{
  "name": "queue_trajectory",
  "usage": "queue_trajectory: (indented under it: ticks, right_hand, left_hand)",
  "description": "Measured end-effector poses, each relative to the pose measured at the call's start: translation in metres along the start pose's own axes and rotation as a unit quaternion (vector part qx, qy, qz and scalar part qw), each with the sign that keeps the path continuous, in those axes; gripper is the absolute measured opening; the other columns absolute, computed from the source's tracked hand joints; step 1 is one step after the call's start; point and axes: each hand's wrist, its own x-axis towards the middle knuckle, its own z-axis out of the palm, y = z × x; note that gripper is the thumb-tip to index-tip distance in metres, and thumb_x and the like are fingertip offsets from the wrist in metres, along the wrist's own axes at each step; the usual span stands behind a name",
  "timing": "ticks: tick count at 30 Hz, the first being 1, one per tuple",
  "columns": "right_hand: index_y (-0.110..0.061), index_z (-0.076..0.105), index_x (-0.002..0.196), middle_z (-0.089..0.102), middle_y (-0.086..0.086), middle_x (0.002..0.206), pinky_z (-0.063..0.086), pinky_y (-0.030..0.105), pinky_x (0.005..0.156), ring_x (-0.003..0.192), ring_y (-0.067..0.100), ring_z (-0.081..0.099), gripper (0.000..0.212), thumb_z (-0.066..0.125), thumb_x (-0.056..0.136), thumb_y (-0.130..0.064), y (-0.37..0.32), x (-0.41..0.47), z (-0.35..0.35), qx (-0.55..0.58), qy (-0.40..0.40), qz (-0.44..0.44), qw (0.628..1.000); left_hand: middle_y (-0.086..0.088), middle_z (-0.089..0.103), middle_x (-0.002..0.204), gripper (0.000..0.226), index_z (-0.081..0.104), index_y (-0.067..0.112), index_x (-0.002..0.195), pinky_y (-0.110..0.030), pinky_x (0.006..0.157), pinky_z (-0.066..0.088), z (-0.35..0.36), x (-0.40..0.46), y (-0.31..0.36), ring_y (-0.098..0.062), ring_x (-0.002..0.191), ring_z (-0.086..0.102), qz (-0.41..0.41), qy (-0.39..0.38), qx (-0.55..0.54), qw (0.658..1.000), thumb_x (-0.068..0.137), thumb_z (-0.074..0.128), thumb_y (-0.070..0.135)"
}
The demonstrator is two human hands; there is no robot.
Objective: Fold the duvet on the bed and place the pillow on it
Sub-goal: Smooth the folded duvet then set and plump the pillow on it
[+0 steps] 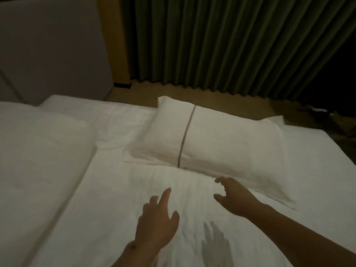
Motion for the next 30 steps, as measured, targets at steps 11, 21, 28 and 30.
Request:
queue_trajectory:
  ticks: [11, 21, 28, 30]
  right_hand:
    - [-0.031, 0.020, 0.151, 0.008, 0.002, 0.163, 0.026, 0.060, 0.113, 0.148, 0.029, 0.007, 0.084, 0.052, 0.084, -0.069, 0.155, 0.140, -0.049, -0.052, 0.160, 0.103, 0.980]
    - [-0.025, 0.036, 0.149, 0.023, 0.016, 0.159, 0.015, 0.054, 0.115, 0.146, 0.040, 0.016, 0.092, 0.042, 0.077, -0.081, 0.204, 0.363, 0.095, -0.005, 0.390, 0.019, 0.921]
    - [-0.028, 0.046, 0.145, 0.029, 0.010, 0.158, 0.019, 0.047, 0.110, 0.145, 0.034, 0.022, 0.058, 0.044, 0.093, -0.054, 0.211, 0.426, 0.074, -0.014, 0.449, -0.020, 0.893]
    - [-0.028, 0.047, 0.144, 0.029, 0.009, 0.158, 0.018, 0.046, 0.111, 0.146, 0.032, 0.021, 0.057, 0.054, 0.090, -0.041, 0.214, 0.437, 0.070, -0.021, 0.447, -0.011, 0.894]
  left_hand:
    - [-0.012, 0.019, 0.162, 0.064, 0.013, 0.045, 0.155, -0.057, 0.114, 0.027, -0.006, 0.243, 0.118, -0.037, 0.146, 0.019, 0.163, 0.111, 0.193, 0.961, 0.097, 0.038, 0.058]
    - [-0.025, 0.027, 0.157, 0.065, 0.023, 0.017, 0.152, -0.064, 0.115, 0.016, 0.181, 0.459, 0.063, -0.051, 0.146, 0.015, 0.130, 0.303, 0.204, 0.922, 0.100, 0.034, 0.054]
    - [-0.022, 0.029, 0.158, 0.059, 0.036, 0.013, 0.149, -0.057, 0.117, 0.016, 0.168, 0.513, 0.082, -0.046, 0.146, 0.019, 0.170, 0.334, 0.151, 0.915, 0.103, 0.026, 0.049]
    - [-0.021, 0.027, 0.159, 0.059, 0.036, 0.013, 0.149, -0.056, 0.118, 0.014, 0.164, 0.525, 0.091, -0.046, 0.147, 0.017, 0.169, 0.338, 0.151, 0.913, 0.104, 0.025, 0.048]
